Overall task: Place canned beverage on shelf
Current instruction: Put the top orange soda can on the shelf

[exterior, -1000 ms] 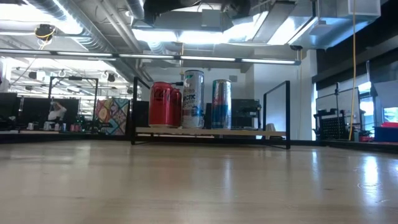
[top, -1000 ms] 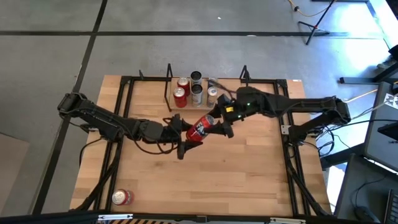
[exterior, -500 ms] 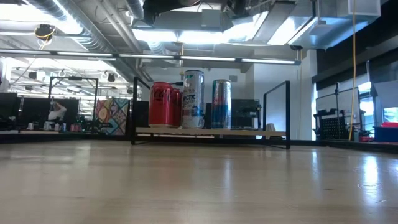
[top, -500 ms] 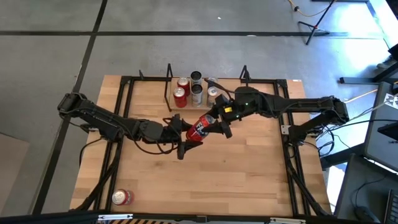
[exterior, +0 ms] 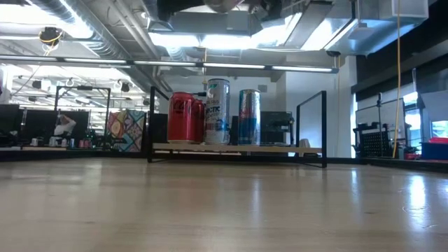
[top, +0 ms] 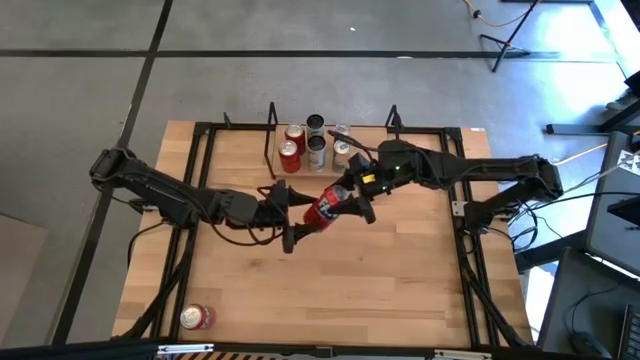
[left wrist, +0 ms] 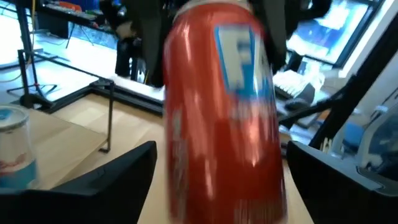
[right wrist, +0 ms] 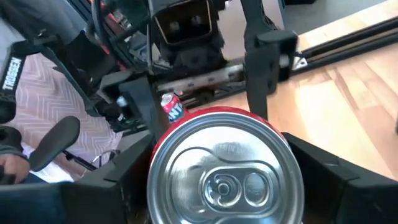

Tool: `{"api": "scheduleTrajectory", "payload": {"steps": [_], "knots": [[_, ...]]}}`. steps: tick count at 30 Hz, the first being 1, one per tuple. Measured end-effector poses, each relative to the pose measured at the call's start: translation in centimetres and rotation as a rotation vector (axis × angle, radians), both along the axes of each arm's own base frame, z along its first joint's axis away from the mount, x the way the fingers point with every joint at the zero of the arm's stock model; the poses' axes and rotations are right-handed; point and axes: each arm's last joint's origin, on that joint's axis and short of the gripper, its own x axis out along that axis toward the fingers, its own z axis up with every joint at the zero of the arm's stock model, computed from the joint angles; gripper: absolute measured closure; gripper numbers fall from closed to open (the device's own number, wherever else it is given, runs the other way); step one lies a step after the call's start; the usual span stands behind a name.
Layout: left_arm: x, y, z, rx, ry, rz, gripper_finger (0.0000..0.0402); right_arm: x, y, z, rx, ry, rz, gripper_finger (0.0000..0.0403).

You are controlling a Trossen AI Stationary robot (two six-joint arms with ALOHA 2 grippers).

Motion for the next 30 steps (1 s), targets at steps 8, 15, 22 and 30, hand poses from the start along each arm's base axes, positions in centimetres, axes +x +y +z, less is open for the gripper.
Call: {"api": "scheduleTrajectory", "payload": {"steps": [8, 15, 22, 30], "knots": [[-2.7, 0.6, 0.6, -0.009, 0.130, 0.003, 0.0048, -4.2, -2.9, 1.2, -0.065, 0.103, -0.105, 0.0125], [-3.1, 0.7, 0.0, -0.038, 0.200, 0.014, 0.0048, -8.3, -6.5, 0.8, -0.248, 0.284, -0.293, 0.0125], [-3.1, 0.7, -0.2, -0.049, 0.213, 0.018, 0.0047, -9.7, -10.2, -0.7, -0.376, 0.440, -0.352, 0.0123], [-3.1, 0.9, -0.2, -0.051, 0.212, 0.027, 0.0047, -7.9, -14.2, -3.0, -0.462, 0.535, -0.300, 0.0123]]}}
